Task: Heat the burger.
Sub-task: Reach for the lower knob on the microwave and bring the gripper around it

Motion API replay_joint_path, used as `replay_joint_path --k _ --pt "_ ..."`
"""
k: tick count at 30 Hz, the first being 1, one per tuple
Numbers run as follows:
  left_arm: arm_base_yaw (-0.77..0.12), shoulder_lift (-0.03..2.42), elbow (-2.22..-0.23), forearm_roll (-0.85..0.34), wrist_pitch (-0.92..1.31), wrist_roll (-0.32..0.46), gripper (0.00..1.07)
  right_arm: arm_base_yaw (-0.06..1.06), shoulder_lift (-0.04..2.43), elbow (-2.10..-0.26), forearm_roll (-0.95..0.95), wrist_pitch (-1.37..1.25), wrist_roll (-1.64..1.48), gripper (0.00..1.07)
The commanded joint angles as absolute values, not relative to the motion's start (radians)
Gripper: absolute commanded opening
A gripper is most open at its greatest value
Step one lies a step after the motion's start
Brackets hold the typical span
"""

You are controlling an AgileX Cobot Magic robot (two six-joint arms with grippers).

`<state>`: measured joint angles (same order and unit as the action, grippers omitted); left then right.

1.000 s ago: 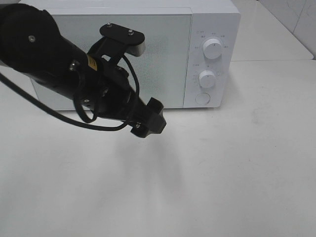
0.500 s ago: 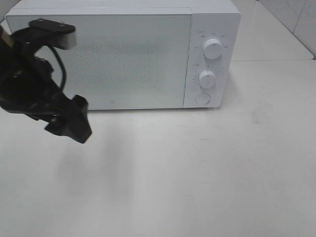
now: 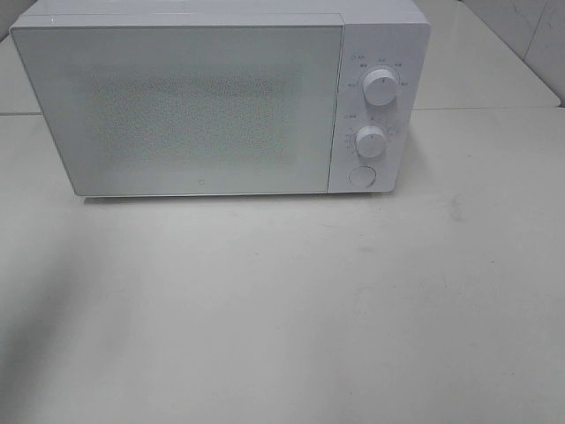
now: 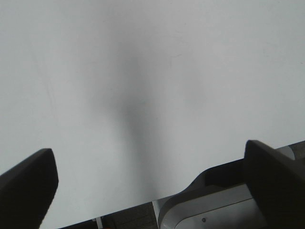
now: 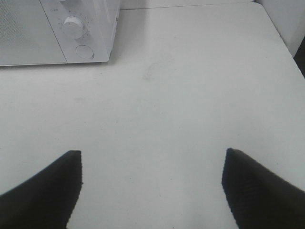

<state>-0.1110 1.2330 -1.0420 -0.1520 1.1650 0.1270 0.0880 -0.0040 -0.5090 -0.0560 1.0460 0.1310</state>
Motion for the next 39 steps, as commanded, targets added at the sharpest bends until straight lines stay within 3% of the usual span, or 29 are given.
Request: replay_joint_path --k 1,7,21,32,39 --pt "-0.041 1.156 -1.024 -0.141 1.203 0.103 1.01 0.078 -0.031 -0.507 -0.058 1.037 0.138 0.75" --pt "0.051 0.973 -0.866 -0.138 1.18 0.102 1.01 0.078 -0.031 -0.507 -0.058 1.037 0.138 0.75" --pt "0.052 0.536 -0.536 -0.125 1.127 0.102 1.01 0.078 -0.031 -0.507 -0.058 1.037 0.138 0.75" --pt "0.052 0.085 -0.499 -0.107 1.037 0.106 1.01 0.078 -0.031 -0.507 -0.058 1.037 0.138 0.75" --pt "0.052 -0.031 -0.499 -0.108 1.037 0.106 1.01 0.078 -0.031 -0.507 -0.058 1.037 0.138 0.75"
